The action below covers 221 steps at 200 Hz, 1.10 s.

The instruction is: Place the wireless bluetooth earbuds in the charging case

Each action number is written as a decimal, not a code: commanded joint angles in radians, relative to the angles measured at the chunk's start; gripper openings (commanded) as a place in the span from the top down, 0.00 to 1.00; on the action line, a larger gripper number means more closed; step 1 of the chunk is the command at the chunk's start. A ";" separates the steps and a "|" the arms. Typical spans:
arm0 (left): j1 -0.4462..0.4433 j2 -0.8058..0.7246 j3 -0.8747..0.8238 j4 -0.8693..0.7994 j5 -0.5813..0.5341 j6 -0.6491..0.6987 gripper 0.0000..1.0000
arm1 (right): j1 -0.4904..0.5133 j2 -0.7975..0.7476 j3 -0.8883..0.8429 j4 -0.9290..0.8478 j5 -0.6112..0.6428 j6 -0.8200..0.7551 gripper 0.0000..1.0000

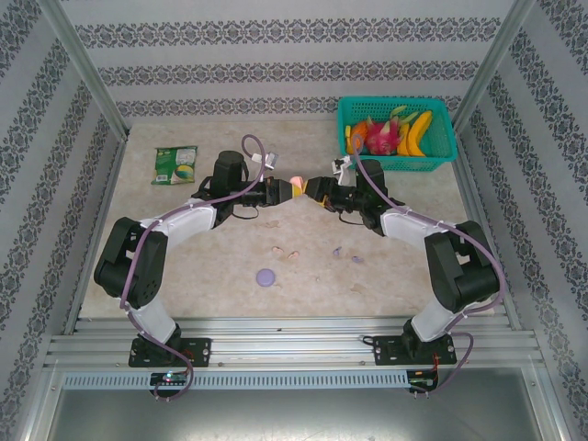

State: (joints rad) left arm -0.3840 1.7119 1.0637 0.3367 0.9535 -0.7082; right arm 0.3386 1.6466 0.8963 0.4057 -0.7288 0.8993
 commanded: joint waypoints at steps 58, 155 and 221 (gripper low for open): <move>-0.017 -0.010 0.017 0.061 0.033 -0.011 1.00 | 0.012 0.041 0.031 0.067 -0.003 0.035 0.69; -0.021 -0.018 0.019 0.051 0.030 -0.007 1.00 | 0.010 0.058 0.046 0.067 0.004 0.045 0.88; -0.023 -0.011 0.021 0.030 0.005 -0.003 0.95 | 0.012 0.044 0.045 0.061 0.009 0.052 0.97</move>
State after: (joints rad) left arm -0.3851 1.7119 1.0637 0.3370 0.9073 -0.7155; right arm 0.3450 1.6794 0.9195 0.4637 -0.7605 0.9413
